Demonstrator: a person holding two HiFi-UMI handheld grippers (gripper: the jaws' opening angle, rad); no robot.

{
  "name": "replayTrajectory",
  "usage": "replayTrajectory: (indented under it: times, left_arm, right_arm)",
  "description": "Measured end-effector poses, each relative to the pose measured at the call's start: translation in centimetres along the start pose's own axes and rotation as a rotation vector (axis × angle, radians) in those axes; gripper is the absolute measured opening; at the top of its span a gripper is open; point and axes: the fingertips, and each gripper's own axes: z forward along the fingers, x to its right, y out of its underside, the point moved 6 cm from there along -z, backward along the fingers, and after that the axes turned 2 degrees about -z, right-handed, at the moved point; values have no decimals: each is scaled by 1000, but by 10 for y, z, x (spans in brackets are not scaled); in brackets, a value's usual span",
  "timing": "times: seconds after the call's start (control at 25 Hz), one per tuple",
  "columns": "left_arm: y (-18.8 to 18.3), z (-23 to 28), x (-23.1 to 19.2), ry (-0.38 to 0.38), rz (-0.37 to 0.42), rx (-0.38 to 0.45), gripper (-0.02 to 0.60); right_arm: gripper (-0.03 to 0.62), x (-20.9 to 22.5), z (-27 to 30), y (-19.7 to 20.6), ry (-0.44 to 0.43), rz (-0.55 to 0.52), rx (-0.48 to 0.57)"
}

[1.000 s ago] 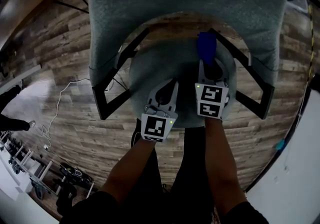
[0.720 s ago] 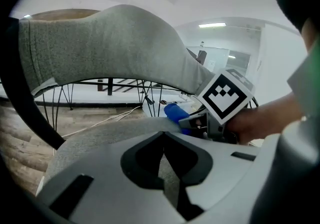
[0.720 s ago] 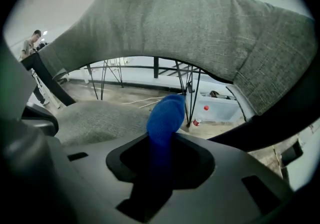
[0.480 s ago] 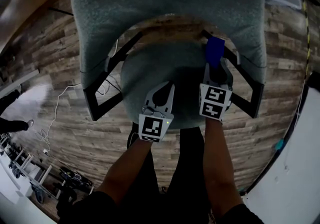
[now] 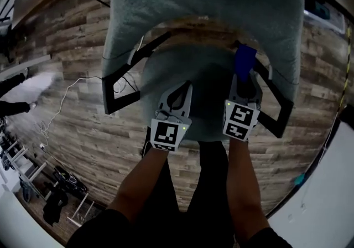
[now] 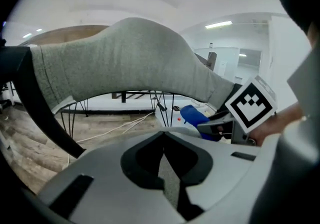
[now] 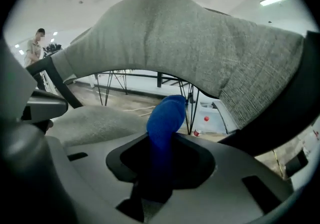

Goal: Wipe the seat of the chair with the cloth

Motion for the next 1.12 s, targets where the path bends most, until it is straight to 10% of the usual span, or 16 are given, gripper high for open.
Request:
replayTrajectory:
  times: [1.12]
  left_arm:
    - [41, -118, -91, -125, -128, -4, 6]
  right_arm:
    - [114, -246, -20, -11, -297, -36, 41]
